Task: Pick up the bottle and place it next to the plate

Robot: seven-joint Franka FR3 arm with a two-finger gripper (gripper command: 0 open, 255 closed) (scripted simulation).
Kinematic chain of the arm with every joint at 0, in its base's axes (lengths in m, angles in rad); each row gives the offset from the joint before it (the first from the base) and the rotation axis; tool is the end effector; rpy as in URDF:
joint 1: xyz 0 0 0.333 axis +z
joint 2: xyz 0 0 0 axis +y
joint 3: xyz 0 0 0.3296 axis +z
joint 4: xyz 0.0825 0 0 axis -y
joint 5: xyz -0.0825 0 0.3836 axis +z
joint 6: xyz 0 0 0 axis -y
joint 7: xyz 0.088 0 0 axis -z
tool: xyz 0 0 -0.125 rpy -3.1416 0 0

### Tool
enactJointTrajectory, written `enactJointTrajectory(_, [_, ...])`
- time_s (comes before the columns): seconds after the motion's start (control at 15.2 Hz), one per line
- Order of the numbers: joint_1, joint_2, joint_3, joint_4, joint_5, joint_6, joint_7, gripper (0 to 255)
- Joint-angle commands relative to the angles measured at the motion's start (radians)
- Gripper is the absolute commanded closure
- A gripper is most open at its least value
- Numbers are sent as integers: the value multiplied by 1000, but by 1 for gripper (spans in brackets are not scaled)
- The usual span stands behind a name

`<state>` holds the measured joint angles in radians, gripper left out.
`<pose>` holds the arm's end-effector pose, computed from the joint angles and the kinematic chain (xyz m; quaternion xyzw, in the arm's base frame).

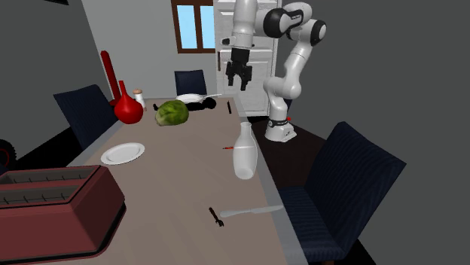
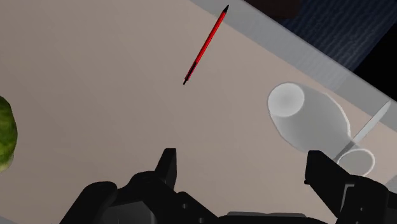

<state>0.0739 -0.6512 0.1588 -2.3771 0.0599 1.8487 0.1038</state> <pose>0.3490 0.0982 0.5505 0.9971 0.0446 0.0607 0.0096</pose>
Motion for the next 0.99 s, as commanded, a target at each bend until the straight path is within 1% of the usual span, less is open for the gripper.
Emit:
enactJointTrajectory(0.0, [12, 44, 34, -1, 19, 39, 36, 0])
enactJointTrajectory(0.4, [42, 194, 132, 31, 54, 143, 140, 0])
enactJointTrajectory(0.79, [62, 371, 226, 101, 51, 237, 251, 0])
enactJointTrajectory(0.92, [62, 382, 229, 84, 49, 265, 253, 0])
